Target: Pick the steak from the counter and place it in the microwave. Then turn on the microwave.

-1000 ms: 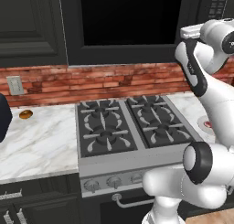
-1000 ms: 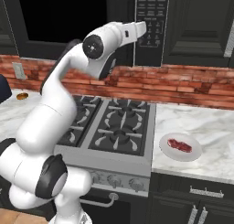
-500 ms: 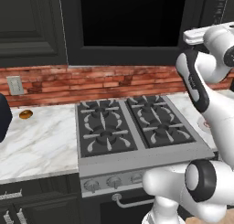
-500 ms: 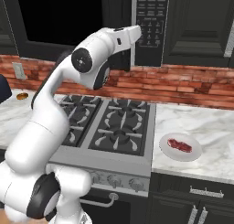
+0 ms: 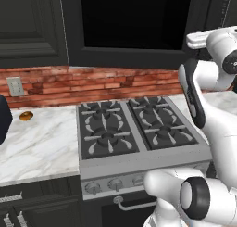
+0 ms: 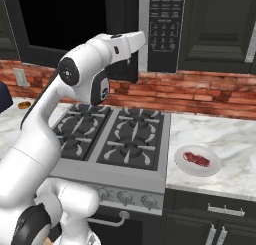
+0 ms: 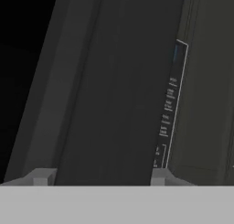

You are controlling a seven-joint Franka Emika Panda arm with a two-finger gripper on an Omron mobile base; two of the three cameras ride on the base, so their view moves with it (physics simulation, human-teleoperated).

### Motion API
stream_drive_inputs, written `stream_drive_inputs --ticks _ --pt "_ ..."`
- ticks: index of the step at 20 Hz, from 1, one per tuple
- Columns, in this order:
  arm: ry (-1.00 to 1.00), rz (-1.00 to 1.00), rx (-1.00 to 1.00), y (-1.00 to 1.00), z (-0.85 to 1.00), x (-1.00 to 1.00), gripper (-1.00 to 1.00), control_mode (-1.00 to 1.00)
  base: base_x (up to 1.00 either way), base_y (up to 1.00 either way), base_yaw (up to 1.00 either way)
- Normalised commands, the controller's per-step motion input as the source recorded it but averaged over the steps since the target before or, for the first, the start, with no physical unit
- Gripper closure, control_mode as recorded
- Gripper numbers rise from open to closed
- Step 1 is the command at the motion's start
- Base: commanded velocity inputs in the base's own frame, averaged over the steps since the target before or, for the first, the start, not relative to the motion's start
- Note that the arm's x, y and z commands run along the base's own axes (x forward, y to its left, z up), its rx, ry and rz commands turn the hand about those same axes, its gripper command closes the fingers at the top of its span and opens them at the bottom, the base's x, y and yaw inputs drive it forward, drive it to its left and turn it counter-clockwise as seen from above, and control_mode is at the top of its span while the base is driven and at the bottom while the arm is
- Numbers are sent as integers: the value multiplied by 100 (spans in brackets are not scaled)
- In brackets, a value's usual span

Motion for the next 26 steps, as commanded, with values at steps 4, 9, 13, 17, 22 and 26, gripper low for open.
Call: stream_drive_inputs --ticks 4,9,13,17,22,26 --pt "0 -11 0 11 30 -48 100 -100 0 0 0" --pt "0 -8 0 10 28 -49 100 -100 0 0 0" --pt "-10 -6 0 13 20 -45 100 -100 0 0 0" --pt "-19 -7 0 18 16 -39 100 -100 0 0 0" --pt "-26 -6 0 21 18 -39 100 -100 0 0 0" --pt "-31 -10 0 28 21 -38 100 -100 0 0 0"
